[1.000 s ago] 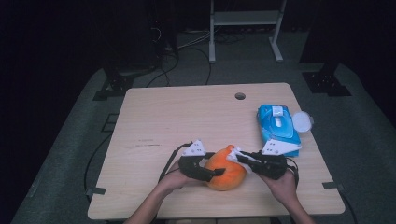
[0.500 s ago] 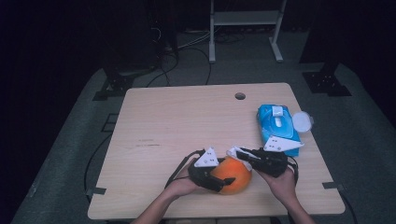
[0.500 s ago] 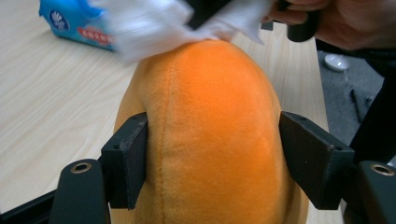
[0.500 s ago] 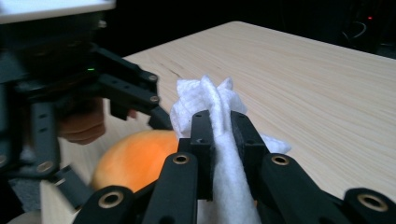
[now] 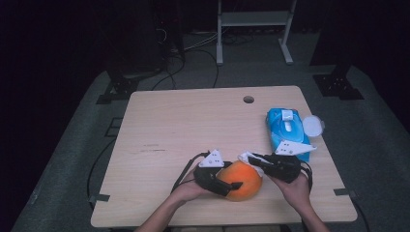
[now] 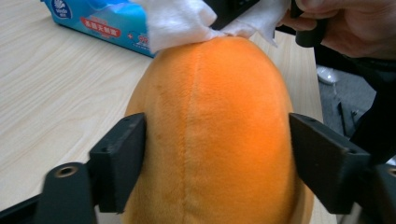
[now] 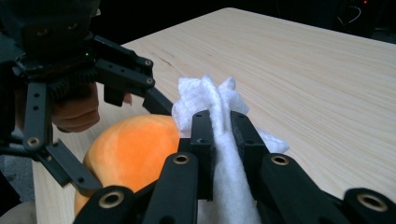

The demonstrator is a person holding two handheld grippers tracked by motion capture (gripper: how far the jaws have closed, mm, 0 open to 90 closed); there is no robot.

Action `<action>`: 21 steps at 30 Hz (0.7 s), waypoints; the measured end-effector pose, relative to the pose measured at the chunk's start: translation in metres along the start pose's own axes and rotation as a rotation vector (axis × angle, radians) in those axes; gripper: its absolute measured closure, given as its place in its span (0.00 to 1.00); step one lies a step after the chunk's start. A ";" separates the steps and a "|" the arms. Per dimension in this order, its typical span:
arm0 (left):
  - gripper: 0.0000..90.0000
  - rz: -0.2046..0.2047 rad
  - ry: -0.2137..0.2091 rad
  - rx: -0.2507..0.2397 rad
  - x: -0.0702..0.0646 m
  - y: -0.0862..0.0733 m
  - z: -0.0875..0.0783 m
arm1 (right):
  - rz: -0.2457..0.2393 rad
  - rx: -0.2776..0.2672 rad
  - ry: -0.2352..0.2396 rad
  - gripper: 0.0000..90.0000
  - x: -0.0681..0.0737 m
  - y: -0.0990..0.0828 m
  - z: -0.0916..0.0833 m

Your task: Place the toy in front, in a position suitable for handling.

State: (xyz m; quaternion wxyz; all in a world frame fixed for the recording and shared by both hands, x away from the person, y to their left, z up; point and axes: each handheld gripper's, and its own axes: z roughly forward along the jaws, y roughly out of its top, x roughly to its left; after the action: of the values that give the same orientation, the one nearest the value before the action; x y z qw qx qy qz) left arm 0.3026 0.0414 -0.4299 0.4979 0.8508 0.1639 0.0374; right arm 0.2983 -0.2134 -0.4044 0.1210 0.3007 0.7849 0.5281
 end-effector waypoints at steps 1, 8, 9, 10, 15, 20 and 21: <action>0.26 0.016 0.006 0.006 -0.003 0.002 0.001 | -0.003 -0.003 0.007 0.89 0.003 0.001 0.001; 0.29 0.088 0.037 0.023 -0.014 0.003 0.003 | -0.063 0.031 0.030 0.89 0.018 0.007 0.009; 0.29 0.085 0.034 0.018 -0.013 0.003 0.004 | -0.051 0.029 0.022 0.89 0.014 0.006 0.007; 0.29 0.083 0.032 0.014 -0.013 0.003 0.004 | -0.034 0.032 0.014 0.89 0.009 0.004 0.005; 0.28 0.086 0.005 -0.001 -0.013 0.003 0.004 | 0.029 0.031 -0.001 0.89 -0.009 -0.003 -0.005; 0.16 0.033 -0.062 -0.022 -0.003 0.003 -0.002 | 0.003 0.034 0.002 0.89 -0.006 -0.004 -0.004; 0.13 0.026 -0.065 -0.019 0.000 0.002 -0.004 | 0.004 0.035 0.002 0.89 -0.007 -0.004 -0.005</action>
State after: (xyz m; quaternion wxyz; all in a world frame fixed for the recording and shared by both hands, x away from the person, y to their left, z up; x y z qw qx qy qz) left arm 0.3020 0.0437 -0.4264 0.5103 0.8490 0.1360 0.0178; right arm 0.2999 -0.2220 -0.4069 0.1140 0.3038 0.7936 0.5146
